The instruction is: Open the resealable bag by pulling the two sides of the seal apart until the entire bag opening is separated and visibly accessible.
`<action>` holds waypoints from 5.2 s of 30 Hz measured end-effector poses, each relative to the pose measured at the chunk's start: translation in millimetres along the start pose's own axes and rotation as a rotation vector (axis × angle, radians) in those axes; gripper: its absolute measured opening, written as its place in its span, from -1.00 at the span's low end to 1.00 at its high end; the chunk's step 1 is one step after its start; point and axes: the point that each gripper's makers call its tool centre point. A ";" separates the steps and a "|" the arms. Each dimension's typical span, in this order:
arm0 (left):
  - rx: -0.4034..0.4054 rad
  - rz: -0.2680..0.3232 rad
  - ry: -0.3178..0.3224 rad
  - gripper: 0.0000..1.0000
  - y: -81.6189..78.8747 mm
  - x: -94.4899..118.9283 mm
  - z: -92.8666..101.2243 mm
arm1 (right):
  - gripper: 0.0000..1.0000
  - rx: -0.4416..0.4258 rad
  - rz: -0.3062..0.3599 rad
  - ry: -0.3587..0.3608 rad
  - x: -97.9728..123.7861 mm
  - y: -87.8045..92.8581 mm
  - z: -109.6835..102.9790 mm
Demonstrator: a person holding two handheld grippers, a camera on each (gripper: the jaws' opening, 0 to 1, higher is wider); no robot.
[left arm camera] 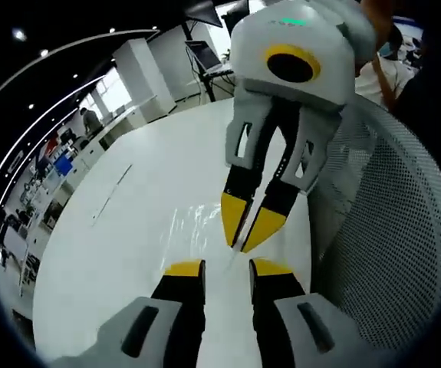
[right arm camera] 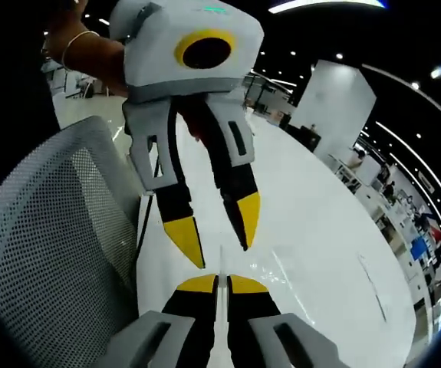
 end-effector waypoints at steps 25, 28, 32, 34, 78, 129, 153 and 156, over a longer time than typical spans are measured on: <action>-0.280 -0.037 0.115 -1.00 1.8 -6.5 27.4 | -0.96 0.063 -0.027 -0.024 -8.1 4.8 -16.7; -0.300 -0.040 0.131 -1.00 1.7 -6.9 30.1 | -0.95 0.089 -0.048 -0.024 -9.9 6.8 -17.5; -0.295 -0.042 0.145 -1.00 2.9 -6.5 32.1 | -1.00 0.085 -0.055 -0.043 -10.6 8.1 -21.0; -0.291 -0.041 0.142 -1.00 2.8 -6.0 32.5 | -1.00 0.118 -0.053 -0.047 -10.3 7.8 -21.8; -0.280 -0.068 0.095 -1.00 13.3 0.3 36.9 | -1.00 0.137 -0.104 -0.057 -9.6 15.4 -25.2; -0.187 -0.025 0.016 -1.00 16.9 9.5 30.0 | -1.00 0.061 -0.151 0.028 1.8 38.2 -7.8; -0.138 -0.044 0.017 -1.00 29.6 11.9 28.8 | -1.00 0.052 -0.199 0.056 21.5 58.5 7.4; -0.132 -0.048 0.018 -1.00 31.6 12.6 28.7 | -1.00 0.042 -0.203 0.063 23.8 61.8 10.4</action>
Point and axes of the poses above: the point that each gripper's makers call its tool centre point, and the gripper's own axes: x roughly backward along the fingers, z roughly to its right, y roughly out of its underside, and after that the axes turned 15 degrees about -x, right-handed
